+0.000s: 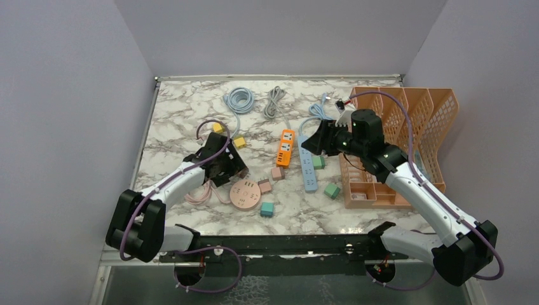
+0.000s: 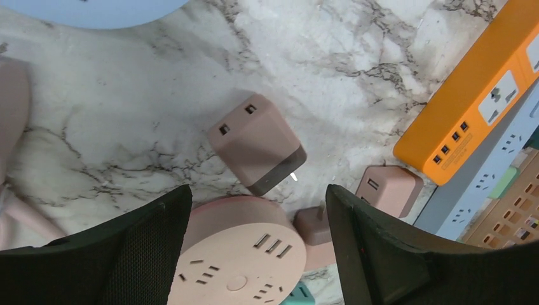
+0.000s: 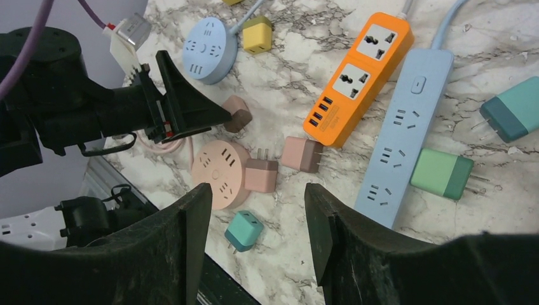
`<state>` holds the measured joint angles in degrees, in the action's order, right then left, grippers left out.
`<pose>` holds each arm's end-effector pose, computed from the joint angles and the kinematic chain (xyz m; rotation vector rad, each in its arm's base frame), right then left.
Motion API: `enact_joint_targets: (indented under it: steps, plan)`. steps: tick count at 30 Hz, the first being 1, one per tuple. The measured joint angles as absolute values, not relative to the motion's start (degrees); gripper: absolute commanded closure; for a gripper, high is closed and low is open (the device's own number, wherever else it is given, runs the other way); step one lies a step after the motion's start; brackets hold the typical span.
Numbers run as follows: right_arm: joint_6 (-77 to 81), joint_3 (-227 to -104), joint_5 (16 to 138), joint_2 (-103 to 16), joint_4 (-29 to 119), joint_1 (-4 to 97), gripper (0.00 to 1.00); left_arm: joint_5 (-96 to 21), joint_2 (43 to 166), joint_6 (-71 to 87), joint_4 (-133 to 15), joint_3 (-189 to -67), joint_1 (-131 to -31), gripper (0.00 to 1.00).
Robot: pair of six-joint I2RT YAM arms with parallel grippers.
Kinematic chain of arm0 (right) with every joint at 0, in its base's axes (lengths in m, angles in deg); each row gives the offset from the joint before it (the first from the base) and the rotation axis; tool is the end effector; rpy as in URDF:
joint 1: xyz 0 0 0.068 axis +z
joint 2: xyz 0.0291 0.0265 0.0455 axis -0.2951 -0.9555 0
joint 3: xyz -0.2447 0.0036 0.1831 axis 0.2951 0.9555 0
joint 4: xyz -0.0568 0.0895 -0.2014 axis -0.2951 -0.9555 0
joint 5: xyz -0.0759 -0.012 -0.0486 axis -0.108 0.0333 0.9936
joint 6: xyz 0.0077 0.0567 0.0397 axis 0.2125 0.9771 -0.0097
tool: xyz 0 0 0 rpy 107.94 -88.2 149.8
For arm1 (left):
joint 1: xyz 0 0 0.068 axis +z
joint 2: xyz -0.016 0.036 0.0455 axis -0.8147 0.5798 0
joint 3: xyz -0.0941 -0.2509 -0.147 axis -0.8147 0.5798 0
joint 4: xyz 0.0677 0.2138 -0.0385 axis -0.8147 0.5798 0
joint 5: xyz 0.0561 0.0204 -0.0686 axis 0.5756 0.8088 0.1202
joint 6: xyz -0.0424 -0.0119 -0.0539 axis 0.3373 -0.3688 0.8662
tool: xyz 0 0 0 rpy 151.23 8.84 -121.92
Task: Insert the plug
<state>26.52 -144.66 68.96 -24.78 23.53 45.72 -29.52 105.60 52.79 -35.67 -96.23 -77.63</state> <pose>0.1764 0.1140 0.3441 -0.1275 2.2069 0.9034 0.2060 -0.0880 0.2205 -0.7676 2.5402 -0.5125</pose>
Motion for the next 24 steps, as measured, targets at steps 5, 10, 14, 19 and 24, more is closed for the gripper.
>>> enact_joint_targets:
  steps: [5,10,14,19,24]
  plan:
    - [26.5,-143.0,69.9,-24.8,24.2,45.7,0.45,-25.3,110.1,54.3,-35.4,-100.5,-81.0,0.23]
    - [26.5,-142.9,70.4,-24.8,24.6,45.7,0.45,-22.1,114.2,55.7,-34.4,-102.9,-82.8,0.26]
    - [26.5,-142.9,70.6,-25.4,24.8,45.7,0.45,-20.2,117.4,56.1,-33.9,-104.9,-83.2,0.30]
    - [26.5,-142.9,70.7,-26.0,24.8,45.9,0.45,-18.0,122.2,55.7,-33.2,-108.6,-83.3,0.39]
    - [26.5,-142.9,71.0,-26.1,24.9,46.0,0.45,-16.8,124.9,54.1,-33.0,-111.2,-83.3,0.54]
